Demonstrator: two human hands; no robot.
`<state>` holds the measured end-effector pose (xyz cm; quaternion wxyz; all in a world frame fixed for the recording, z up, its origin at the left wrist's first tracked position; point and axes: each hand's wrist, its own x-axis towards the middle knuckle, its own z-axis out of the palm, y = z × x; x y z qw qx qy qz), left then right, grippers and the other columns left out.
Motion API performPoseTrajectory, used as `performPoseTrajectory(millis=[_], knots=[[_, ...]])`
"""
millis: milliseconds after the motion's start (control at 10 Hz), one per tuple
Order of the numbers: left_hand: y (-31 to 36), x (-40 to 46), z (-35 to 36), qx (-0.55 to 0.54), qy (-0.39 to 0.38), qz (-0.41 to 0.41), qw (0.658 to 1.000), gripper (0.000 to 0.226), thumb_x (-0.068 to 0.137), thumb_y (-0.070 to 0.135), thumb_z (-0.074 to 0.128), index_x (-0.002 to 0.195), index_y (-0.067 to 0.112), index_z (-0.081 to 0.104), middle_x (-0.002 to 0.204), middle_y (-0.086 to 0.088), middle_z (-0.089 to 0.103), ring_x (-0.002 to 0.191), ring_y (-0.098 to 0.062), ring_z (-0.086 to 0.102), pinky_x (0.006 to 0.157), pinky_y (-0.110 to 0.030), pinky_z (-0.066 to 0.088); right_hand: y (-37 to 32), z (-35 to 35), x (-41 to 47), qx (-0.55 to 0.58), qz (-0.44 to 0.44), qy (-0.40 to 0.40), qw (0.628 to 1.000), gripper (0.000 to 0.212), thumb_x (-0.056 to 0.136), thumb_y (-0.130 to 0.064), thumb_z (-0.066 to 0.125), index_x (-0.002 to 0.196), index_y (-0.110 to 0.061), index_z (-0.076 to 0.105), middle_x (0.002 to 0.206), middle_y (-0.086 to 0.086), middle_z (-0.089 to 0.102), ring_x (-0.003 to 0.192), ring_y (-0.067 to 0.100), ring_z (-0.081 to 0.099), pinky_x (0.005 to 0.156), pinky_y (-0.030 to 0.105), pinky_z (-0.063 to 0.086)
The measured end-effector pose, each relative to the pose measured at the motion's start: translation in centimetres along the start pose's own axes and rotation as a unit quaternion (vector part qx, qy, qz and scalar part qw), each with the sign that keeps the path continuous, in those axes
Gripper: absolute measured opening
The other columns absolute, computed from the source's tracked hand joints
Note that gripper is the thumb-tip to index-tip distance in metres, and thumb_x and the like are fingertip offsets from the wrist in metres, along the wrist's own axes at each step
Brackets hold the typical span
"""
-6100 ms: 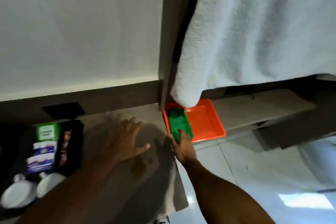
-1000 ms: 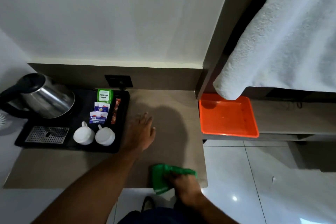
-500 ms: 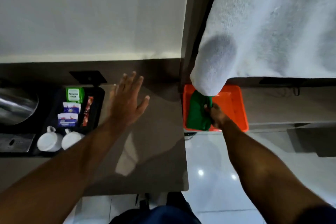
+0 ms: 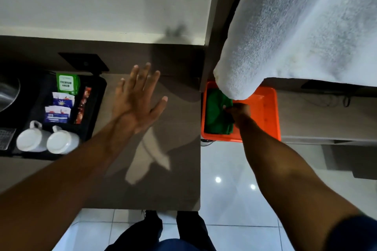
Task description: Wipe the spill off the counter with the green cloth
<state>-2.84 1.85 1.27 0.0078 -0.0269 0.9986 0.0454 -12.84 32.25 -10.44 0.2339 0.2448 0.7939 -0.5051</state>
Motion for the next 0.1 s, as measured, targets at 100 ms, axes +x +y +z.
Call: performPoseTrajectory(millis=[100], knots=[[0.46, -0.66, -1.28, -0.027, 0.021, 0.008, 0.999, 0.077, 0.093, 0.061, 0.036, 0.159, 0.023, 0.023, 0.171, -0.008, 0.014, 0.157, -0.033, 0.013, 0.12, -0.063, 0.026, 0.49, -0.56, -1.44, -0.039, -0.052, 0.109, 0.992, 0.03, 0.088, -0.019, 0.076, 0.1, 0.008, 0.074, 0.105, 0.031, 0.073, 0.086, 0.027, 0.064, 0.089, 0.053, 0.056]])
